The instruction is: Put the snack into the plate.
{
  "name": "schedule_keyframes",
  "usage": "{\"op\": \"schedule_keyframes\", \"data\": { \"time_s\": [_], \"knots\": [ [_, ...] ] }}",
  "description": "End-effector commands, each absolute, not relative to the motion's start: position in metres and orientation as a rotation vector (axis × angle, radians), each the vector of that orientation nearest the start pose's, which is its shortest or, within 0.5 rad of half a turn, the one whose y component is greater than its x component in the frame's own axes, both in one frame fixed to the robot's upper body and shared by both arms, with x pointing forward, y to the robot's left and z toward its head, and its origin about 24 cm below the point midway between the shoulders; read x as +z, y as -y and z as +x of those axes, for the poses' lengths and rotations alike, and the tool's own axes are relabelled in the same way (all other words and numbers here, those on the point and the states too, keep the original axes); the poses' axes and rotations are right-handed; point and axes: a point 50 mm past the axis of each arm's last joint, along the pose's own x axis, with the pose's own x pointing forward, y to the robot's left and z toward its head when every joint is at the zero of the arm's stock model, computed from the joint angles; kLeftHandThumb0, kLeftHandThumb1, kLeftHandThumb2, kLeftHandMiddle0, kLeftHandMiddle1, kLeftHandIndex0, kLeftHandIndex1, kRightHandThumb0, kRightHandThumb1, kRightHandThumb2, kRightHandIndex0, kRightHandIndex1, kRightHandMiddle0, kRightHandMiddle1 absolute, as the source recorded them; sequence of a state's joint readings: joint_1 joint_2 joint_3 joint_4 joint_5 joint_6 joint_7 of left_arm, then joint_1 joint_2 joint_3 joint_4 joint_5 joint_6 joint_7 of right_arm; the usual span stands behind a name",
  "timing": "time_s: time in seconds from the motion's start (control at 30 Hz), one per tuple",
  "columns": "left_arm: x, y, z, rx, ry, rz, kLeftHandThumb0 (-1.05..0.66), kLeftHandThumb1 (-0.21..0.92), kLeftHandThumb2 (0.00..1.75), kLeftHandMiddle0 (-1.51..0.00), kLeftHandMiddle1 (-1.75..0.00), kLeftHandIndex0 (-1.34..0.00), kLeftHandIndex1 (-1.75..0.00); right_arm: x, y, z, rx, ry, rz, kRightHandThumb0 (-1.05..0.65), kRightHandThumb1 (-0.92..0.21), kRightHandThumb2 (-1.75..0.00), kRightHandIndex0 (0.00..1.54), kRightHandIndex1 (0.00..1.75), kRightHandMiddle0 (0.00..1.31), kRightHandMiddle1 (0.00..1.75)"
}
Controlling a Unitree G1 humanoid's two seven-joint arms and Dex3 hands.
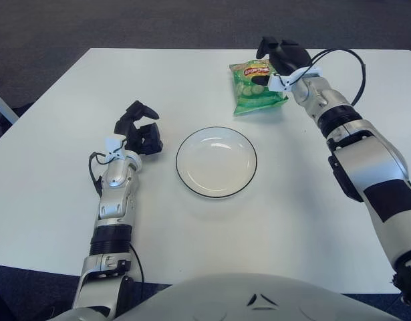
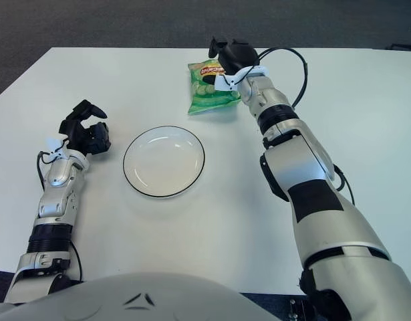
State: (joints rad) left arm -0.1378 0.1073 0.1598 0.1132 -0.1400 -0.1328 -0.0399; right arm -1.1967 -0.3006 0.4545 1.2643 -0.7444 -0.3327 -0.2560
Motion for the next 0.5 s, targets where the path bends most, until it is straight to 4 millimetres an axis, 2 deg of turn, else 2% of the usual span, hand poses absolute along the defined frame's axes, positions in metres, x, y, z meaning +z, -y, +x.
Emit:
{"op": "schedule_keyframes", "data": {
  "time_s": [0.0, 0.1, 0.2, 0.47],
  "knots": [
    [0.02, -0.202, 0.248, 0.142, -0.007, -0.067, -0.48, 0.32, 1.31, -1.3, -1.75, -0.61, -1.75, 0.166, 0.12, 0.417, 0.208, 0.34, -1.33, -0.86, -0.92, -0.8, 0.13, 0.69, 0.0, 0.98],
    [0.02, -0.202, 0.248, 0.145, -0.009, -0.062, -0.48, 0.32, 1.31, -1.31, -1.75, -0.61, -1.75, 0.162, 0.122, 0.416, 0.221, 0.32, -1.326, -0.87, -0.92, -0.82, 0.12, 0.64, 0.0, 0.96],
    [0.02, -0.203, 0.248, 0.151, -0.013, -0.057, -0.48, 0.32, 1.31, -1.32, -1.75, -0.61, -1.75, 0.145, 0.126, 0.414, 0.25, 0.258, -1.323, -0.88, -0.92, -0.83, 0.1, 0.57, 0.0, 0.94],
    [0.02, -0.205, 0.246, 0.16, -0.011, -0.053, -0.48, 0.32, 1.31, -1.32, -1.75, -0.61, -1.75, 0.122, 0.13, 0.41, 0.294, 0.129, -1.285, -0.91, -0.92, -0.89, 0.03, 0.41, 0.0, 0.84]
  ]
}}
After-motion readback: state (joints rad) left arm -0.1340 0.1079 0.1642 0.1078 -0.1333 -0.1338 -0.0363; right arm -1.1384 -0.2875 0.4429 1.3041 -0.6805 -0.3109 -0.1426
